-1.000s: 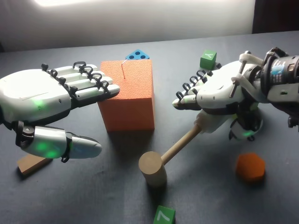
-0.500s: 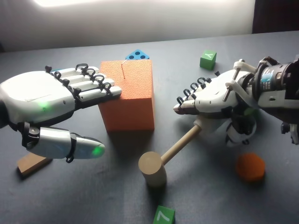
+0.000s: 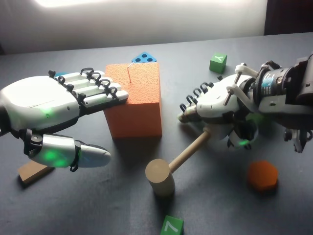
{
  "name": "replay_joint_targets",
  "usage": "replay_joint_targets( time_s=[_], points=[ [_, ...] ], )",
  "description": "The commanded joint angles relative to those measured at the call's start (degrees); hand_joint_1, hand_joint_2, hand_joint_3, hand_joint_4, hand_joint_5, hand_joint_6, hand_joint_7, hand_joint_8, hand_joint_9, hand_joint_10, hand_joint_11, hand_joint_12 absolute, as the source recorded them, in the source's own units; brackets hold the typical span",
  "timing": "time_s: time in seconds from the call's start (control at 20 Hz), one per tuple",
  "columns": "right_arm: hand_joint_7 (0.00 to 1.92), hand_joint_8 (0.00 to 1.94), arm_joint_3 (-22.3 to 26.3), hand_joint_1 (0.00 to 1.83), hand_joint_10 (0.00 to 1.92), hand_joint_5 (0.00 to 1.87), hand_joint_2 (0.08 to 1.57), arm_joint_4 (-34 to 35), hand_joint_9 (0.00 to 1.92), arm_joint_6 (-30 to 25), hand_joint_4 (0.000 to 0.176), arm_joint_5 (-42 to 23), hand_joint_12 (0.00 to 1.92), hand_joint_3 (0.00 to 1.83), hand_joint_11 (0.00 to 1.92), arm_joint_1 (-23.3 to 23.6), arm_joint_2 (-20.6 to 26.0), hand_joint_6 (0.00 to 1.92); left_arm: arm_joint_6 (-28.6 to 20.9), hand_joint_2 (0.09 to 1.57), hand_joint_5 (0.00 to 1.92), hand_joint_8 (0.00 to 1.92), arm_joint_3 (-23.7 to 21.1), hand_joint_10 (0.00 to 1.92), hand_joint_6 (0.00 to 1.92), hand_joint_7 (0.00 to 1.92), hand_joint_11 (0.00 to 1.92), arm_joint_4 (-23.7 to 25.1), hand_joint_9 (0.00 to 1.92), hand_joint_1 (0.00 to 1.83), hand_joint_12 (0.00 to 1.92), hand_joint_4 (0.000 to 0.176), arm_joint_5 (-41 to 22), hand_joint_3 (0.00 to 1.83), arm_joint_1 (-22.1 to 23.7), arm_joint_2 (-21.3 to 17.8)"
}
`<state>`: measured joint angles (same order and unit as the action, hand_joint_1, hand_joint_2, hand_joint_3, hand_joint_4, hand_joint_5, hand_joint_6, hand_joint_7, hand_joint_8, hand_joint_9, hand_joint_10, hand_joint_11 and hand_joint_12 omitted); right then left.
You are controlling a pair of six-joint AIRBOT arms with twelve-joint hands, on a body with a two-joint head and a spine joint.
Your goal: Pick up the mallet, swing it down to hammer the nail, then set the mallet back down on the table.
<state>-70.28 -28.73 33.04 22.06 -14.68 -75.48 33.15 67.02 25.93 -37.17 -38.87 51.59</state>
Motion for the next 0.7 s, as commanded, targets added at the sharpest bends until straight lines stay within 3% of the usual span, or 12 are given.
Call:
replay_joint_targets(
  time_s=[0.0,0.1,0.25,0.4,0.5,0.65],
  points=[
    [0.20,0.02,-0.09,1.34,0.03,0.22,1.02,-0.94,0.17,-0.03,0.000,-3.37,0.68,0.00,0.00,-0.14,0.04,0.02,-0.12,1.16,0.04,0.01,0.02,0.01,0.00,0.03,0.01,-1.85,0.02,0.00,0.00,0.000,-5.75,0.00,0.09,-0.02],
    [0.31,0.01,-0.13,1.33,0.02,0.31,1.01,-0.94,0.27,-0.03,0.000,-3.27,0.89,0.00,0.00,-0.48,-0.07,0.01,-0.16,1.17,0.03,0.01,-0.03,0.01,0.00,0.03,0.00,-1.85,0.02,0.00,0.00,0.000,-5.75,0.00,0.00,0.02],
    [0.32,0.01,-0.38,1.33,0.02,0.31,1.01,-0.94,0.28,-0.15,0.000,-3.29,0.90,0.00,0.00,-0.88,-0.16,0.01,-0.20,1.17,0.03,0.01,-0.11,0.00,0.00,0.03,0.00,-1.85,0.02,0.00,0.00,0.000,-5.75,0.00,-0.17,0.02],
    [0.51,0.01,-0.38,1.25,0.02,0.48,1.09,-0.94,0.48,-0.14,0.000,-3.19,1.10,0.00,0.00,-1.05,-0.15,0.01,-0.29,1.17,0.03,0.00,-0.21,0.00,0.00,0.03,0.00,-1.86,0.02,0.00,0.00,0.000,-5.75,0.00,-0.47,0.04],
    [0.68,0.02,-0.38,1.24,0.03,0.65,1.05,-0.94,0.61,-0.12,0.000,-3.15,1.07,0.00,0.09,-0.90,-0.10,0.03,-0.46,1.17,0.04,0.00,-0.26,0.00,0.00,0.03,0.01,-1.86,0.02,0.00,0.01,0.000,-5.76,0.00,-0.56,0.11],
    [0.74,0.02,-0.37,1.24,0.05,0.74,1.07,-0.94,0.69,0.23,0.000,-3.15,1.04,0.00,0.18,-0.71,0.02,0.03,-0.45,1.17,0.04,0.00,-0.27,0.00,0.00,0.03,0.01,-1.86,0.02,0.00,0.00,0.000,-5.75,0.00,-0.60,0.17]
  ],
)
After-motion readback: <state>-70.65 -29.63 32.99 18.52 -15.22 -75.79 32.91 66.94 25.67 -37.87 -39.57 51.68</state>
